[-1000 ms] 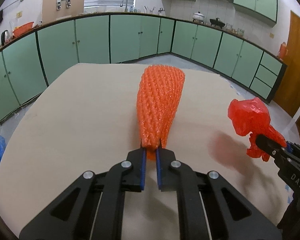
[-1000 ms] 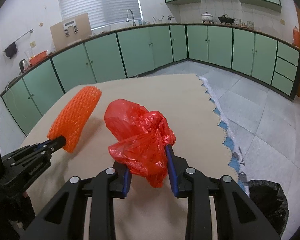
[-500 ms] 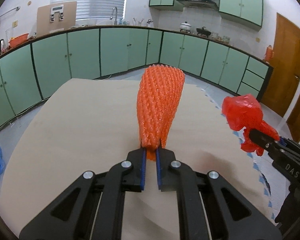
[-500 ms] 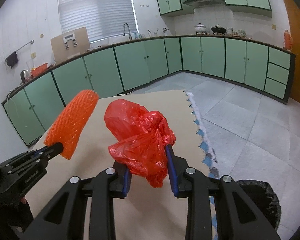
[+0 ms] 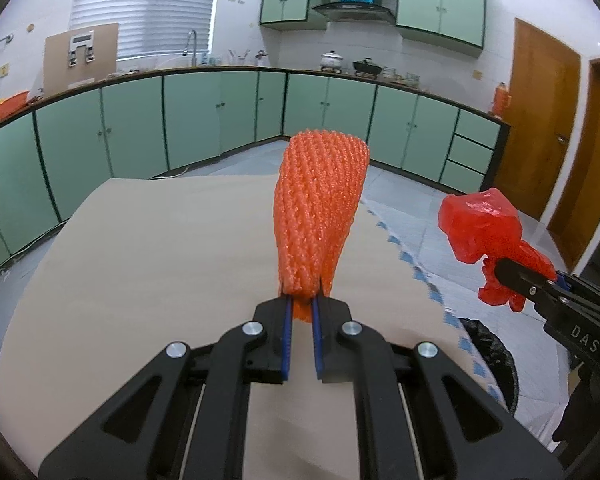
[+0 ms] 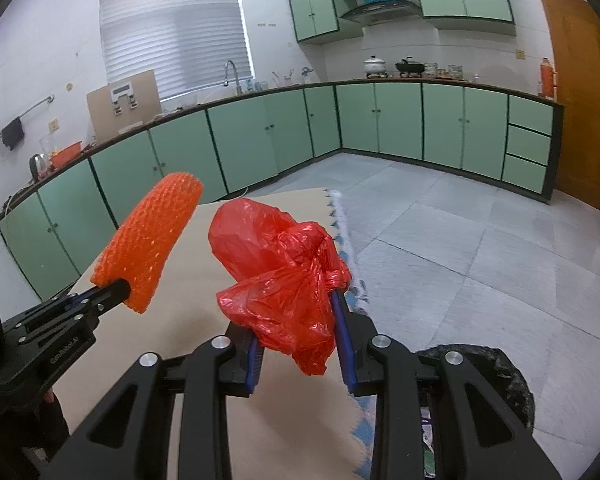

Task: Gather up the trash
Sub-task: 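Lift the foam sleeve and red bag and carry them over the black bin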

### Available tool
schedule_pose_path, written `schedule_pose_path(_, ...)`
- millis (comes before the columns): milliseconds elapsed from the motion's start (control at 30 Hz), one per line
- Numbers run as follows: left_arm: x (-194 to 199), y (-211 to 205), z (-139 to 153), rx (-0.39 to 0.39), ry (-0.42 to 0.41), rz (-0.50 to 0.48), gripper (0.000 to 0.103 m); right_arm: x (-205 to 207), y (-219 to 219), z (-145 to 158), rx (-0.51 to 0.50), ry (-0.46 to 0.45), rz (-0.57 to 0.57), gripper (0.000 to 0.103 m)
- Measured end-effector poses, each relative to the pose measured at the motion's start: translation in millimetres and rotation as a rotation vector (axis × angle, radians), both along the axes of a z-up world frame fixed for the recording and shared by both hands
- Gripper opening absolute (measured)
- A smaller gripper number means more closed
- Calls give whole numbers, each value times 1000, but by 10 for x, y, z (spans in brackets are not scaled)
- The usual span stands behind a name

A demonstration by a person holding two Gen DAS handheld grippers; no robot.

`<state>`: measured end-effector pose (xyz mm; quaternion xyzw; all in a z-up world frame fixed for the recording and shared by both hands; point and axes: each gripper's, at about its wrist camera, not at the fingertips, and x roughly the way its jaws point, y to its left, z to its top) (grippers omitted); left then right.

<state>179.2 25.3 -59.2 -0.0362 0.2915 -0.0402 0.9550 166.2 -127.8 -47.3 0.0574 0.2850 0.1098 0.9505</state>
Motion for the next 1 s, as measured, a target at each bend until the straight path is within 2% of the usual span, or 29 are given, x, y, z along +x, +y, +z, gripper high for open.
schedule_pose_path(567, -202, -633, 56, 5, -38, -153, 7, -428, -474, 177, 1, -45, -115, 31)
schedule_pose_path(1000, -262, -1315, -43, 18, -30, -306, 7, -712, -1037, 93, 2, -43, -269, 31)
